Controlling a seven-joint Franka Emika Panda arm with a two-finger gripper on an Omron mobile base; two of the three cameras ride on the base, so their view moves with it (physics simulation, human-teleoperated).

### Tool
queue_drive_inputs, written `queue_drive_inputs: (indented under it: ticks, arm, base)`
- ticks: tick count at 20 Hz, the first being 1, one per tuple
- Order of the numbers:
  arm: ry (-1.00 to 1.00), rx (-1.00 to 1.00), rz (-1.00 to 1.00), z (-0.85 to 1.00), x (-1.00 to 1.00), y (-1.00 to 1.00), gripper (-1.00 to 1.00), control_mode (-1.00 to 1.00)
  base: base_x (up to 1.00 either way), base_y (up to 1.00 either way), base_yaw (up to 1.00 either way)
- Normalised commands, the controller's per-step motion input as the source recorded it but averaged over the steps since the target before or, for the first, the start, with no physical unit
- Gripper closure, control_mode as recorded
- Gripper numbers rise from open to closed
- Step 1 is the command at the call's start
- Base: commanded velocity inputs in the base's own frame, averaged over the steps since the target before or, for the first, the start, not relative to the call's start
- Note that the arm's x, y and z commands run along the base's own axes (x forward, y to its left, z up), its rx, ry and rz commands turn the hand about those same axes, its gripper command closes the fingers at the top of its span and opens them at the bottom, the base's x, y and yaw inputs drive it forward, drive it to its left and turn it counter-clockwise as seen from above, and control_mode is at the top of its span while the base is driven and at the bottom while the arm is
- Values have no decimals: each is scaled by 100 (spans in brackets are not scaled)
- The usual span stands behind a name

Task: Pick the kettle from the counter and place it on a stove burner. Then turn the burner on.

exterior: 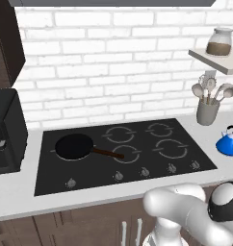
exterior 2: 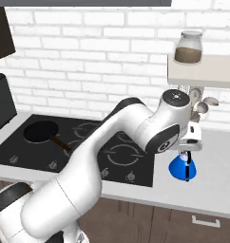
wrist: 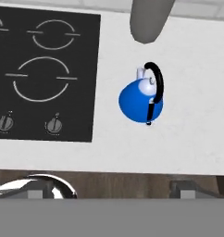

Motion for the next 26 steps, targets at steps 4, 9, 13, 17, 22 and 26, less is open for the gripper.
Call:
queue_drive_inputs:
  ticks: [4,9,13,17,22,26]
  arm:
    - [0,0,0,-85,53,-78,-100,-100]
    - [0,2,0,-65,84,-10,-100,-100]
    - [0,2,0,-13,47,0,-100,-100]
    - [7,0,0,-14,14,-5,-100,-100]
    - [4,0,0,-32,35,-30,-100,-100]
    - [2,1,0,-18,30,-32,-100,-100]
  base:
    - [0,0,0]
    - [0,0,0]
    - [0,0,0]
    - [0,0,0]
    - [0,0,0]
    - [0,0,0]
